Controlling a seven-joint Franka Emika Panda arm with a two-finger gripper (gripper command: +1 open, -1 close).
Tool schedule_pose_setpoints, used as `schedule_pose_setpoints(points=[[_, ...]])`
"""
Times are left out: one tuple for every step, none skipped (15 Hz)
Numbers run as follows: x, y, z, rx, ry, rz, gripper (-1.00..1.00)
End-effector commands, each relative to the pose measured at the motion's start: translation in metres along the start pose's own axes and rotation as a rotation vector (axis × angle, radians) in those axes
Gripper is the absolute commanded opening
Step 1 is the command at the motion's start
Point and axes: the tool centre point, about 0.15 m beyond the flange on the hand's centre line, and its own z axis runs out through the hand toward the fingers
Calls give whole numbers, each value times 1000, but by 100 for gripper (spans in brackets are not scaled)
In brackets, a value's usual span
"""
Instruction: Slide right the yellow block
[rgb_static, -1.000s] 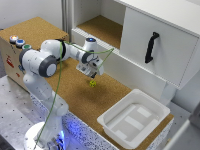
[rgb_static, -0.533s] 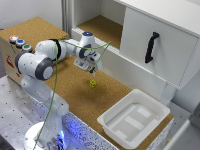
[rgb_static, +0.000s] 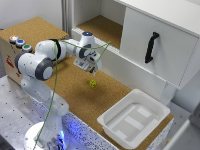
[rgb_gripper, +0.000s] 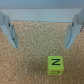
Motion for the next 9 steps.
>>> schedule_pose_setpoints(points=[[2, -3, -6, -6, -32, -1, 100], [2, -3, -6, -6, -32, -1, 100], [2, -3, -6, -6, -32, -1, 100], [2, -3, -6, -6, -32, -1, 100], [2, -3, -6, -6, -32, -1, 100], [2, -3, -6, -6, -32, -1, 100], [2, -3, -6, -6, -32, -1, 100], [2, -3, -6, -6, -32, -1, 100], [0, 0, 0, 0, 0, 0, 100]])
